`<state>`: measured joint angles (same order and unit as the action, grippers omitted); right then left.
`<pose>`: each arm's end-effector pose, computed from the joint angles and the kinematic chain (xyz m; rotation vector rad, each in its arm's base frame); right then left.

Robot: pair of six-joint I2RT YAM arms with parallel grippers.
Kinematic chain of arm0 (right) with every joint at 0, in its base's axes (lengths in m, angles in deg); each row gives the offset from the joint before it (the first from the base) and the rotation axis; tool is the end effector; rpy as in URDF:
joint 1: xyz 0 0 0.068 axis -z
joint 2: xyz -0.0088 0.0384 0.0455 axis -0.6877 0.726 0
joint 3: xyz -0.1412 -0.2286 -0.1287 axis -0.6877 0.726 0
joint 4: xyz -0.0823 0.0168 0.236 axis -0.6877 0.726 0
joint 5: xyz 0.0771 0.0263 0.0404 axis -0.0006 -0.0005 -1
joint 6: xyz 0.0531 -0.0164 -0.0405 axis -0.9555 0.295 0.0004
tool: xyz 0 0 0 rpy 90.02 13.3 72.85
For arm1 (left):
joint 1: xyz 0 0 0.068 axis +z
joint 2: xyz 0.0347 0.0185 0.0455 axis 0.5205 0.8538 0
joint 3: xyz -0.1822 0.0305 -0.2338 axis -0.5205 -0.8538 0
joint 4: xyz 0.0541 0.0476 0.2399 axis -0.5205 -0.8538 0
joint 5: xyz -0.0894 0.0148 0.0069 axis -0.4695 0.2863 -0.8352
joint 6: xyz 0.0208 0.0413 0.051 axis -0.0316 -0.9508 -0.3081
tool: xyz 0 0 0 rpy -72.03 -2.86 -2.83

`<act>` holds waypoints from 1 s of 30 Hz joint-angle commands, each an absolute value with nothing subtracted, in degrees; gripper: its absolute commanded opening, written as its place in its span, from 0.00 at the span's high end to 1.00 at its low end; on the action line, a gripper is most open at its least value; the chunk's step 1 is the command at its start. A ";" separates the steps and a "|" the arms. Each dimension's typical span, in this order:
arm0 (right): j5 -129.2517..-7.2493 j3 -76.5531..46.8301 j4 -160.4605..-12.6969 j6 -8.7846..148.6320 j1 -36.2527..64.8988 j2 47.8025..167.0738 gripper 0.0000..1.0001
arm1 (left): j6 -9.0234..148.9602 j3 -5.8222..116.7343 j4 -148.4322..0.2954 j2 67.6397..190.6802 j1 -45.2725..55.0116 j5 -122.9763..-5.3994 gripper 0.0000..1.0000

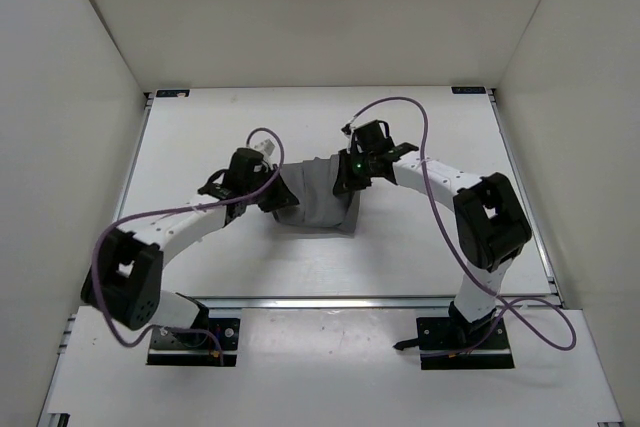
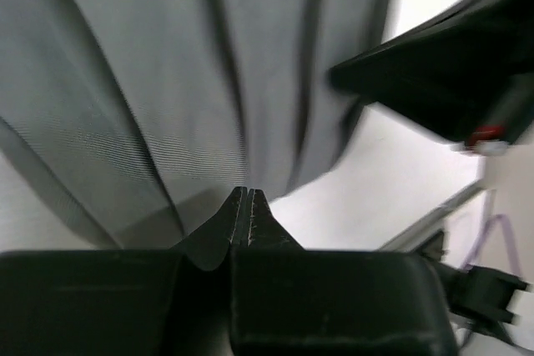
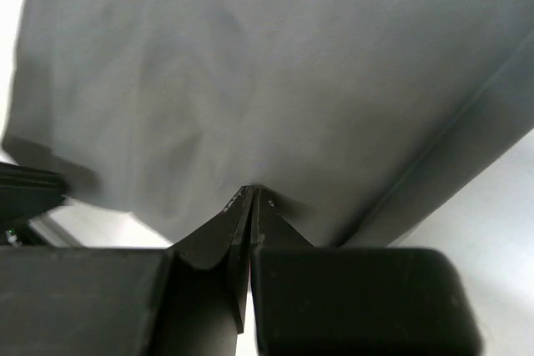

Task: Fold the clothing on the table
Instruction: Fold the skirt

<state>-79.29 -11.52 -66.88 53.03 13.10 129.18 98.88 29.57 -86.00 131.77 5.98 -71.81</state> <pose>0.3325 0.2153 0.2310 -0.2983 2.5511 0.7905 0.2511 -0.1360 0.2408 -0.1683 2.4300 -0.8794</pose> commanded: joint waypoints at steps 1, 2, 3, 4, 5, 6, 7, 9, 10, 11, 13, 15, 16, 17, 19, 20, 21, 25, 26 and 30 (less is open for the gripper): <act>-78.62 -11.91 -69.68 55.03 15.23 131.29 1.00 | 97.33 29.17 -84.87 137.14 3.86 -67.46 1.00; -79.15 -11.83 -69.16 55.03 15.93 131.65 1.00 | 97.15 28.90 -85.40 138.99 3.95 -67.09 1.00; -79.24 -12.09 -69.50 54.77 16.46 132.17 1.00 | 96.54 28.29 -85.49 139.70 4.47 -66.31 1.00; -79.42 -11.91 -69.77 55.55 16.73 132.61 1.00 | 96.45 27.76 -86.01 140.93 5.34 -66.12 1.00; -79.59 -11.74 -70.73 55.47 17.17 132.79 1.00 | 96.27 27.50 -86.54 141.55 5.88 -65.25 1.00; -79.85 -11.30 -71.09 55.73 17.95 132.79 1.00 | 95.31 27.23 -86.98 141.99 7.19 -65.59 1.00; -80.03 -10.95 -71.61 55.65 18.14 132.97 1.00 | 94.69 27.23 -87.07 142.78 8.77 -65.42 1.00; -80.38 -9.81 -73.02 56.17 19.63 133.50 1.00 | 93.47 28.37 -88.12 143.31 10.26 -65.24 1.00; -80.65 -9.72 -72.76 56.69 19.89 134.45 1.00 | 91.89 28.72 -88.30 144.01 10.45 -64.89 1.00; -80.13 -10.41 -72.67 57.22 20.50 134.72 1.00 | 91.53 29.34 -89.08 144.89 10.54 -64.63 1.00; -81.61 -13.22 -71.10 58.45 22.35 136.13 1.00 | 90.21 32.05 -90.05 146.47 11.15 -65.67 1.00; -82.58 -14.89 -70.74 58.72 22.79 135.70 0.99 | 89.59 34.07 -90.85 146.74 11.25 -67.00 0.96; -83.37 -15.42 -70.74 58.46 23.14 134.74 1.00 | 89.42 35.48 -91.20 146.57 11.33 -67.35 0.88; -83.20 -15.86 -71.00 58.81 23.32 133.33 1.00 | 88.89 36.45 -91.81 145.96 10.37 -66.74 0.81; -84.34 -17.70 -71.00 57.93 24.46 130.79 0.88 | 88.80 39.52 -93.04 144.72 9.58 -65.95 0.49; -84.60 -17.80 -71.00 57.84 24.64 128.60 0.69 | 88.36 40.32 -93.83 143.50 9.22 -65.42 0.40; -85.39 -18.41 -70.92 57.75 24.90 126.49 0.52 | 88.27 41.89 -94.62 142.01 9.31 -65.51 0.17; -81.81 -17.02 -68.82 58.19 24.38 118.83 0.16 | 84.85 45.41 -99.17 137.08 9.84 -65.16 0.01; -79.62 -16.49 -68.46 58.80 24.55 116.38 0.14 | 83.10 46.30 -99.90 135.60 9.49 -63.33 0.02; -71.16 -14.64 -59.69 58.72 23.59 112.06 0.26 | 78.18 50.26 -109.37 132.77 7.47 -54.28 0.02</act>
<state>-78.13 -15.08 -66.49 58.04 24.07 114.28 83.56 47.16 -101.43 136.19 8.89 -61.18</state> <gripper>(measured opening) 0.759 0.987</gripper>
